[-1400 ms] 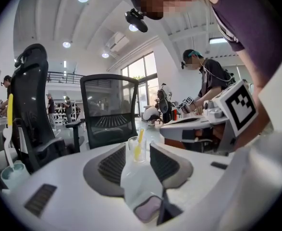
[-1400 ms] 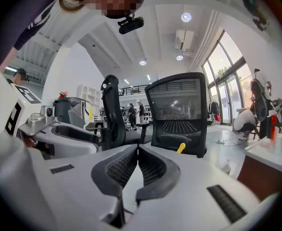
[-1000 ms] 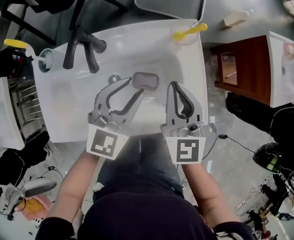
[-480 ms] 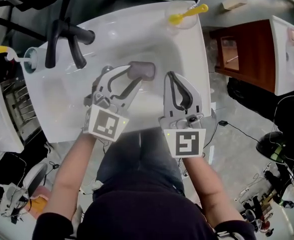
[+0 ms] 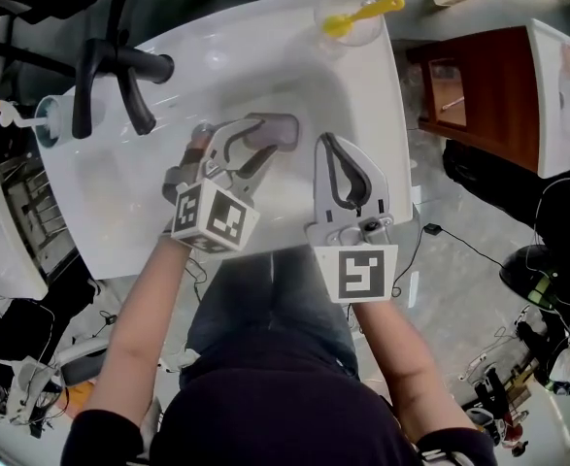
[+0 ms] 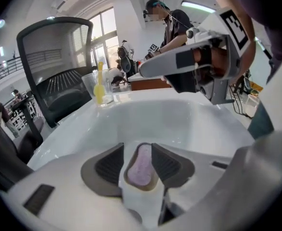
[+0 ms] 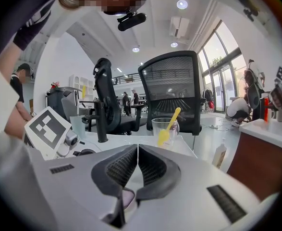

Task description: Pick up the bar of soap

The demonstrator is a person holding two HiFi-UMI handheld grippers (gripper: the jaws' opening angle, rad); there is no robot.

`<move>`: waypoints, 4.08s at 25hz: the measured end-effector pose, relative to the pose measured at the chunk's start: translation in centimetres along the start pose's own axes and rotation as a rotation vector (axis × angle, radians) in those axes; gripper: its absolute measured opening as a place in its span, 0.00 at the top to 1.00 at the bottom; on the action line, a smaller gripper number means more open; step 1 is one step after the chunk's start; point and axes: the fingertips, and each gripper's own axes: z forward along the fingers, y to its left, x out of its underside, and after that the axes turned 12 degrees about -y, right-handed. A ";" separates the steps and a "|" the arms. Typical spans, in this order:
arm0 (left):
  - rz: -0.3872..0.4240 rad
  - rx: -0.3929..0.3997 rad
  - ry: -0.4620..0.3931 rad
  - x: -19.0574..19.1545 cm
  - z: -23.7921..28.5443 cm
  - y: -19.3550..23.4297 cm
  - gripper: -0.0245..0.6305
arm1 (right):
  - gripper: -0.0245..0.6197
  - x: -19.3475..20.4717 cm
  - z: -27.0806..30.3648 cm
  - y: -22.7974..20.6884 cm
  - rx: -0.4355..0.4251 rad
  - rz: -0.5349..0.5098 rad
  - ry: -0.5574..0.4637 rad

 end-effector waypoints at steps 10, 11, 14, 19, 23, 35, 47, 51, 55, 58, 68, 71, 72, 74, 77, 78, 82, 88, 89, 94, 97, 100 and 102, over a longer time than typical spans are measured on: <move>0.086 0.120 0.145 2.8 2.4 -0.5 0.69 | 0.93 1.0 0.1 -0.3 0.009 0.018 0.014; 0.091 0.137 0.159 3.0 2.7 -0.7 0.68 | 0.93 1.1 0.1 -0.4 0.009 0.022 0.017; 0.110 0.194 0.202 3.6 3.3 -1.2 0.66 | 0.93 1.2 0.2 -0.7 0.010 0.033 0.019; 0.141 0.267 0.260 4.9 4.1 -1.6 0.66 | 0.93 1.0 0.8 -0.7 0.006 0.039 0.001; 0.159 0.321 0.300 5.3 4.5 -2.1 0.66 | 0.93 1.1 1.0 -0.7 0.001 0.043 0.002; 0.154 0.389 0.378 6.3 4.8 -2.7 0.66 | 0.93 1.2 0.9 -1.4 0.021 0.049 0.016; 0.247 0.414 0.456 7.2 5.2 -2.7 0.67 | 0.93 1.8 1.3 -1.8 0.048 0.044 0.026; 0.279 0.414 0.491 7.3 5.4 -2.8 0.67 | 0.93 1.8 1.2 -2.0 0.058 0.049 0.027; 0.278 0.403 0.508 7.4 5.5 -2.8 0.68 | 0.93 1.7 1.0 -1.9 0.068 0.054 0.020; 0.255 0.386 0.518 7.3 5.6 -2.7 0.68 | 0.93 1.5 0.8 -2.0 0.075 0.057 0.021; 0.270 0.220 0.371 3.1 4.6 -0.9 0.69 | 0.93 -0.1 -0.2 -2.6 0.102 0.048 -0.005; 0.270 0.142 0.310 0.9 3.5 0.0 0.69 | 0.93 -1.2 -0.5 -2.7 0.110 0.039 -0.026; 0.267 0.116 0.290 0.2 3.0 0.3 0.69 | 0.93 -1.7 -0.6 -2.7 0.111 0.034 -0.034; 0.258 0.067 0.251 -1.5 2.0 0.7 0.69 | 0.93 -2.6 -0.9 -2.8 0.114 0.024 -0.044; 0.246 -0.004 0.197 -3.8 0.4 1.4 0.69 | 0.93 -4.0 -1.3 -2.9 0.122 0.016 -0.064; 0.241 -0.026 0.178 -4.5 -0.1 1.6 0.69 | 0.93 -4.6 -1.4 -2.8 0.125 0.014 -0.073; 0.200 -0.113 0.104 -7.3 -2.4 2.0 0.69 | 0.93 -6.9 -2.1 -2.5 0.132 0.002 -0.108; 0.165 -0.228 0.005 -11.0 -5.7 2.3 0.69 | 0.93 -10.3 -3.4 -1.6 0.119 -0.040 -0.155; 0.156 -0.248 -0.013 -11.6 -6.3 2.3 0.69 | 0.93 -10.8 -3.6 -1.5 0.118 -0.047 -0.162; 0.129 -0.348 -0.107 -14.8 -9.2 2.9 0.69 | 0.93 -14.1 -4.5 -1.4 0.124 -0.086 -0.213; 0.092 -0.410 -0.173 -16.5 -10.9 3.4 0.69 | 0.93 -16.1 -4.7 -1.1 0.115 -0.121 -0.247; 0.049 -0.466 -0.236 -18.0 -12.9 3.8 0.69 | 0.93 -17.5 -5.1 -0.8 0.123 -0.122 -0.261; 0.033 -0.502 -0.274 -19.1 -14.3 4.2 0.69 | 0.93 -18.4 -5.4 -0.6 0.126 -0.127 -0.268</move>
